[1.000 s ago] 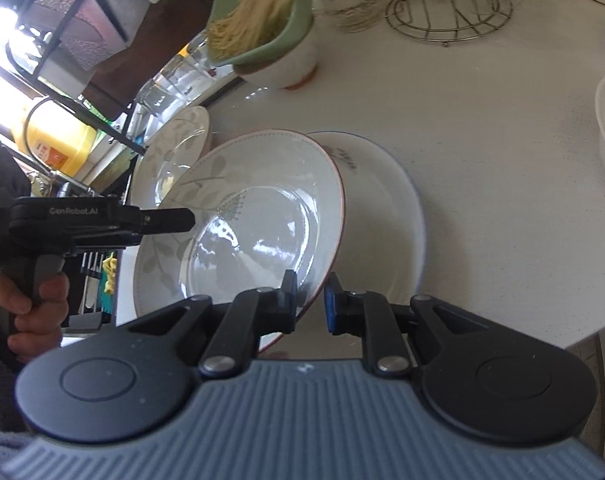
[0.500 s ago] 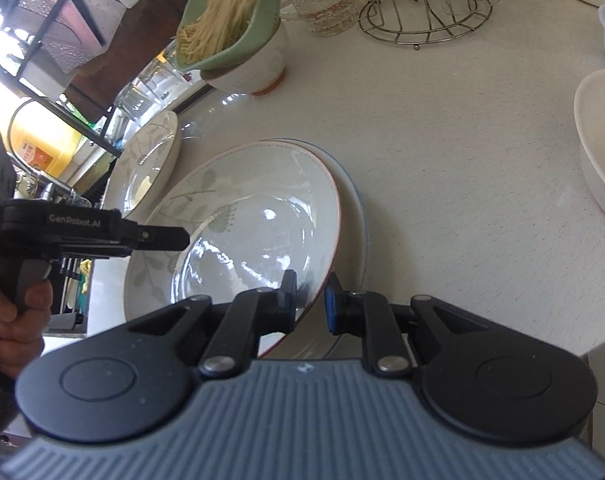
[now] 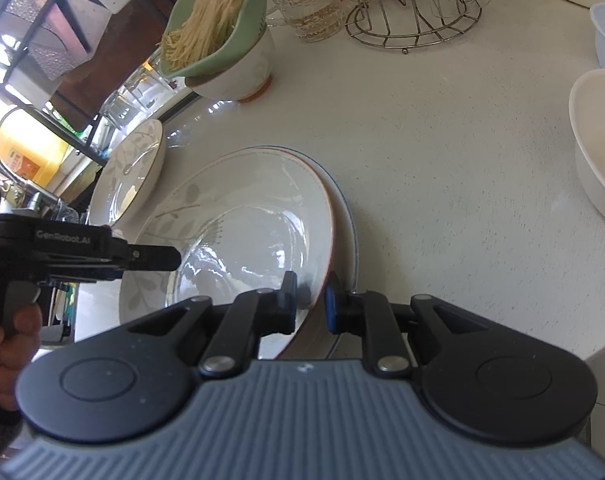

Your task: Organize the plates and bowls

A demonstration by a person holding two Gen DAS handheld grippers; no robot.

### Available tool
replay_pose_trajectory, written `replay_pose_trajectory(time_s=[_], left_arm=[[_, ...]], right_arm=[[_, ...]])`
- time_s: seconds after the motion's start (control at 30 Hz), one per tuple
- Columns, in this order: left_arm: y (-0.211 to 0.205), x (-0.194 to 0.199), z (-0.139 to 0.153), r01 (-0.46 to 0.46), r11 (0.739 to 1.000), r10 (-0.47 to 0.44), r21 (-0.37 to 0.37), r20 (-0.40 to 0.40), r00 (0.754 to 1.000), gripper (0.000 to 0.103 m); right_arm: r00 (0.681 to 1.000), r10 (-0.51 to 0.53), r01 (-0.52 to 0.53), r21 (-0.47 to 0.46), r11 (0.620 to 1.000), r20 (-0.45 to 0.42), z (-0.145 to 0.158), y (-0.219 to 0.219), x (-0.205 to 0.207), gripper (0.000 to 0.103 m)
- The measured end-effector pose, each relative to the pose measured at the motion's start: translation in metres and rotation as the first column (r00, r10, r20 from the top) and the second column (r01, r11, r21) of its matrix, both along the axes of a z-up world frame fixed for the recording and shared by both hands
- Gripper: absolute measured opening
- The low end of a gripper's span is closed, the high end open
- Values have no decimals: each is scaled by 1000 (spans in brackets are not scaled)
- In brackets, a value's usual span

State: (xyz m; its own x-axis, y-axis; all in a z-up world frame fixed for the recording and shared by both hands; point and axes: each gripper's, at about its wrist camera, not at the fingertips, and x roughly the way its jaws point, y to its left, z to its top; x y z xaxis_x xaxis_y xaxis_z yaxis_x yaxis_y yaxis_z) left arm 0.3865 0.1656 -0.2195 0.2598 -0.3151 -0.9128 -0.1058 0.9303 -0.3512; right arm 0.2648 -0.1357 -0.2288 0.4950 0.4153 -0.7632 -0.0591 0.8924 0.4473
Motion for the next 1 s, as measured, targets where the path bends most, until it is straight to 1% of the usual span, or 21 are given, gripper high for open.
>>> replay_pose_trajectory(time_s=[0.13,0.2,0.3,0.43,0.57,0.7,0.8,0.93,1.0], left_arm=[[10,-6,5,-42,999,42,-25,-2,999,41],[12,-7,9,-59,998,59,-33,-4,998,43],[17,-11,15,-68,997,69,-42,4,998,44],[19,-15,22,-65,997,66,-34,23,998,44],[15,-24,32,-65,998,65,-8,58,996,44],[11,-31,44,-53,998,50,24,97,994,44],[9,-37,54,-52,998,46,40,131,990,44],[0,-48,71,-39,995,22,88,182,983,44],[-4,-54,80,-36,994,15,100,207,978,44]], right_arm=[[1000,-2,2,-12,1000,12,0,1,-2,18],[1000,-3,3,-9,1000,12,0,1,-1,17],[1000,-11,11,-5,1000,12,0,1,-1,17],[1000,-20,20,-30,999,22,3,4,0,18],[995,-52,58,-69,996,86,15,2,-5,18],[987,-70,81,-71,994,145,31,-3,-8,18],[982,-64,79,-78,994,180,43,-5,-11,18],[971,-38,58,-80,995,235,64,-7,-19,18],[965,-20,44,-86,995,262,74,-7,-23,18]])
